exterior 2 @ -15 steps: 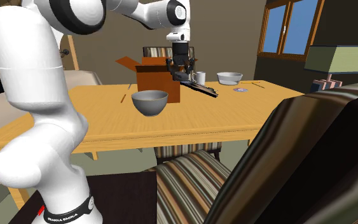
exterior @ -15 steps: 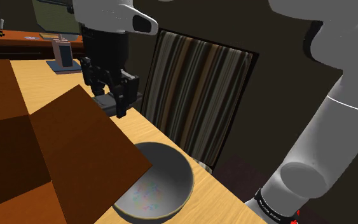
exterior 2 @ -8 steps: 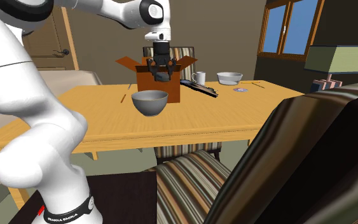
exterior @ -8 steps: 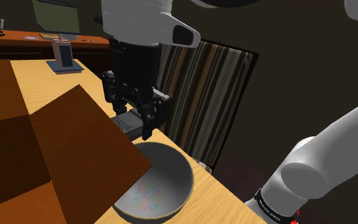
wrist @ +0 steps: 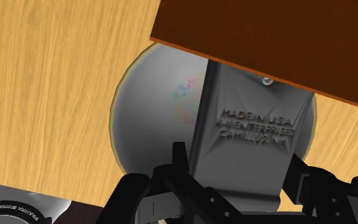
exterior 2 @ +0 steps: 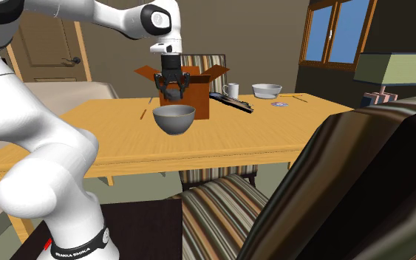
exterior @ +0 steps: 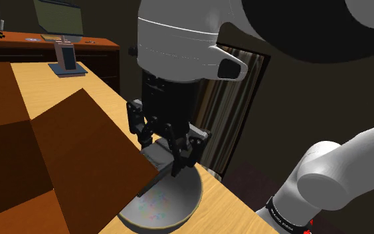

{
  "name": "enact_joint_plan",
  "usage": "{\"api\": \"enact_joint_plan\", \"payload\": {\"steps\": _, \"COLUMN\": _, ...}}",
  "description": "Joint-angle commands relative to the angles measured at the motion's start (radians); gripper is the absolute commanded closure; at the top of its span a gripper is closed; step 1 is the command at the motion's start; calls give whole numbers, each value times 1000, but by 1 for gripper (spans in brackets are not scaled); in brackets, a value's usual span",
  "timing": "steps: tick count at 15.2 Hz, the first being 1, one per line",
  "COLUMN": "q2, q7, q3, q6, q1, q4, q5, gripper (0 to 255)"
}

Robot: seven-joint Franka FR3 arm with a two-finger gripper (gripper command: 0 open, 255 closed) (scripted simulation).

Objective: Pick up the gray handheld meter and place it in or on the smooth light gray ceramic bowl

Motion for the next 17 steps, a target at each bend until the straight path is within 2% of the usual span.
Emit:
{"api": "enact_joint_plan", "payload": {"steps": 1, "q2": 0, "q7": 0, "q3": 7, "q6": 27, "q1": 1, "q4": -25, "q5": 4, "gripper": 255}}
{"api": "enact_joint_plan", "payload": {"steps": 8, "q2": 5, "q7": -2, "q3": 34, "q6": 120, "q1": 4, "q4": -112, "q5": 16, "gripper": 255}}
{"api": "enact_joint_plan", "payload": {"steps": 15, "q2": 5, "q7": -2, "q3": 34, "q6": 120, "q1": 4, "q4": -112, "q5": 15, "gripper": 255}}
{"api": "enact_joint_plan", "payload": {"steps": 16, "q2": 5, "q7": -2, "q3": 34, "q6": 120, "q1": 4, "q4": -112, "q5": 16, "gripper": 0}}
{"api": "enact_joint_plan", "payload": {"steps": 17, "q2": 5, "q7": -2, "q3": 34, "q6": 120, "q1": 4, "q4": -112, "q5": 16, "gripper": 0}}
